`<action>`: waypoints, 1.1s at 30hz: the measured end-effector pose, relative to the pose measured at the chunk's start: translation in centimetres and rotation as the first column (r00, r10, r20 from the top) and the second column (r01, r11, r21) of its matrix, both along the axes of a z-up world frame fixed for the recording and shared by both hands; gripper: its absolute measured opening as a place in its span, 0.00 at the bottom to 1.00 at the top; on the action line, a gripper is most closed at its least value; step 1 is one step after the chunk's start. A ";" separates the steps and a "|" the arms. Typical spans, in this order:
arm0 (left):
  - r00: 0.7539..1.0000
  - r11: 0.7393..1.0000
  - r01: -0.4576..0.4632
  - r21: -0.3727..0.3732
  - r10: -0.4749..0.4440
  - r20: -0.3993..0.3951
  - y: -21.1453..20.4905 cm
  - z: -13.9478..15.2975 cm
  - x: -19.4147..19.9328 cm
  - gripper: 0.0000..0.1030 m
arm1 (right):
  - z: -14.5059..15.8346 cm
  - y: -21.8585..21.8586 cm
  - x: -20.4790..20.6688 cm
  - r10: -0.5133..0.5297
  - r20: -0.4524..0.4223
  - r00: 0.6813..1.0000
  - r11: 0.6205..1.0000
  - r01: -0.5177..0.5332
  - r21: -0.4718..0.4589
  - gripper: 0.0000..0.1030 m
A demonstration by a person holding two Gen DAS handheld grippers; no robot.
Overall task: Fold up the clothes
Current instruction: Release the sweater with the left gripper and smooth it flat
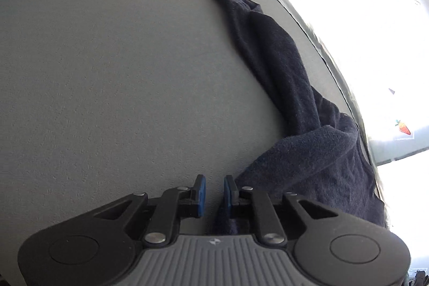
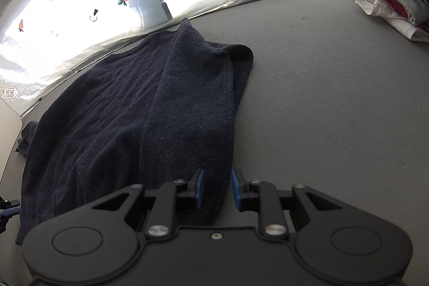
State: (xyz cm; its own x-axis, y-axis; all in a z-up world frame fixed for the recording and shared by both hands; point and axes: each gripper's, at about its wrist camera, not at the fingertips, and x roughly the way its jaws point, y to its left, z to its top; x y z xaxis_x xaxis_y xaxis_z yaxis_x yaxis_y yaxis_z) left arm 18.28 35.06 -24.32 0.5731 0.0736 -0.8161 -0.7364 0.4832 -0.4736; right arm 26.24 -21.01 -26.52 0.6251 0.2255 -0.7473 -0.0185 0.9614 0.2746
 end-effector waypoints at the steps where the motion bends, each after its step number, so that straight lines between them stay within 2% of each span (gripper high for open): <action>1: 1.000 1.000 -0.013 0.018 0.013 -0.012 0.2 0.2 -0.4 0.15 | 0.1 -0.1 0.1 -0.006 0.002 1.000 1.000 0.006 0.000 0.23; 2: 0.999 0.999 -0.026 0.030 0.026 -0.018 0.4 0.3 -0.8 0.16 | 0.1 -0.2 0.1 -0.012 0.005 1.000 1.000 0.012 0.001 0.24; 5: 0.997 0.998 -0.058 -0.012 0.059 0.059 0.6 1.2 -1.9 0.21 | 0.2 -0.4 0.4 -0.028 0.010 1.000 1.000 0.028 0.000 0.24; 6: 0.996 0.999 -0.041 0.002 0.041 0.085 0.3 1.8 -1.8 0.22 | 0.1 -0.5 0.4 -0.032 0.009 0.999 0.999 0.032 -0.002 0.24; 9: 0.990 0.994 0.063 0.088 -0.073 0.123 -1.9 4.0 -0.5 0.30 | 0.1 -0.7 0.7 -0.030 0.014 0.999 1.000 0.030 -0.006 0.24; 12: 0.968 0.968 0.199 0.156 -0.218 0.121 -5.4 5.3 1.6 0.35 | 0.2 -0.9 0.9 -0.018 0.028 0.999 1.000 0.019 -0.018 0.23; 14: 0.940 0.930 0.307 0.202 -0.330 0.089 -8.5 5.5 3.4 0.39 | 0.1 -1.2 1.2 -0.012 0.028 1.000 1.000 0.013 -0.026 0.23; 17: 0.882 0.856 0.458 0.240 -0.470 -0.008 -12.8 4.3 5.5 0.41 | 0.0 -1.9 1.4 -0.011 0.024 1.000 0.999 0.011 -0.035 0.23; 21: 0.838 0.816 0.545 0.190 -0.537 -0.096 -15.7 1.4 6.7 0.41 | -0.5 -3.3 2.3 -0.034 0.004 0.999 0.997 0.034 -0.064 0.24; 24: 0.839 0.829 0.543 0.134 -0.532 -0.115 -15.7 0.2 7.7 0.44 | -0.8 -4.4 3.3 -0.050 0.002 0.999 0.998 0.050 -0.047 0.24; 27: 0.830 0.827 0.555 0.091 -0.545 -0.115 -15.5 -0.1 8.8 0.62 | -1.1 -4.8 5.0 -0.036 0.032 0.999 0.999 0.037 -0.026 0.24; 28: 0.822 0.819 0.568 0.083 -0.558 -0.118 -15.8 -0.2 9.1 0.71 | -1.2 -4.8 5.6 -0.029 0.047 0.998 0.999 0.030 -0.026 0.24; 30: 0.800 0.799 0.596 0.079 -0.583 -0.138 -16.6 -0.3 10.1 0.82 | -1.4 -4.5 6.9 -0.020 0.059 0.998 0.999 0.022 -0.032 0.24; 33: 0.764 0.762 0.639 0.106 -0.612 -0.204 -18.4 -0.5 11.4 0.94 | -2.1 -3.9 9.8 -0.001 0.056 0.998 1.000 0.003 -0.028 0.24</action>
